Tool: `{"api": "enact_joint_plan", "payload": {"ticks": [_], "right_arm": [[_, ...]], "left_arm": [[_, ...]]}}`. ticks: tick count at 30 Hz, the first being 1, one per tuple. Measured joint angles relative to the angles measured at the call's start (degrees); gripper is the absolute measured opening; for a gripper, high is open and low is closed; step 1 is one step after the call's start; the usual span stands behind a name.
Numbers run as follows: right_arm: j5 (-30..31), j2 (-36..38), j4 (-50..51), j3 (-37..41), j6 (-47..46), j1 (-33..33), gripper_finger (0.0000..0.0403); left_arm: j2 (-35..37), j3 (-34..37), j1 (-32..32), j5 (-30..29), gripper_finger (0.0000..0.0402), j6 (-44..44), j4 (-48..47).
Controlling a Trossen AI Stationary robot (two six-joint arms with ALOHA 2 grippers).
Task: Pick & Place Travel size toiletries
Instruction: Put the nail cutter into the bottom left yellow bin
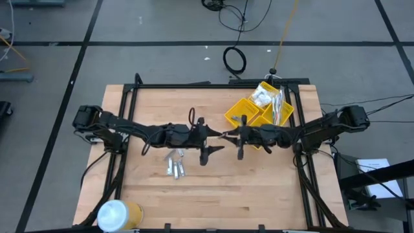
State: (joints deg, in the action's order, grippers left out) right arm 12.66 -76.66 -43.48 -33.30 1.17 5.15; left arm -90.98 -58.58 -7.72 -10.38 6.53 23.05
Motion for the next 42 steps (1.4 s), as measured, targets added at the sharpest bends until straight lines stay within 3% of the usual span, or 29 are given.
{"api": "enact_joint_plan", "payload": {"ticks": [4,8,12,15,21,33,39,42], "right_arm": [[6.3,1.5,6.9,0.0,0.0,-1.9,0.0035],[11.2,4.5,18.0,0.0,-1.7,-7.1,0.0035],[9.5,5.1,26.4,0.0,-5.6,-14.8,0.0035],[4.6,3.5,28.1,0.0,-7.1,-20.4,0.0035],[-1.7,1.5,29.5,0.0,-9.9,-25.9,0.0042],[-2.4,1.5,30.2,0.0,-11.0,-26.1,0.0194],[-6.3,2.1,30.0,0.0,-11.1,-26.1,0.0226],[-9.1,3.7,28.4,0.0,-11.9,-25.9,0.0230]], "left_arm": [[1.4,-0.2,-0.3,-2.8,0.0314,-0.3,-2.6],[4.7,-0.2,-0.4,-14.8,0.0347,2.4,-16.5],[5.3,-0.2,0.1,-25.7,0.0355,12.4,-33.8],[4.9,-0.2,1.0,-28.5,0.0355,21.4,-43.8],[3.9,-0.1,1.9,-28.6,0.0356,33.6,-56.3],[3.9,-0.1,1.9,-27.9,0.0356,36.3,-59.7],[3.9,-0.1,1.4,-18.5,0.0356,39.8,-63.6],[3.9,-0.1,0.0,-17.2,0.0356,44.6,-68.6]]}}
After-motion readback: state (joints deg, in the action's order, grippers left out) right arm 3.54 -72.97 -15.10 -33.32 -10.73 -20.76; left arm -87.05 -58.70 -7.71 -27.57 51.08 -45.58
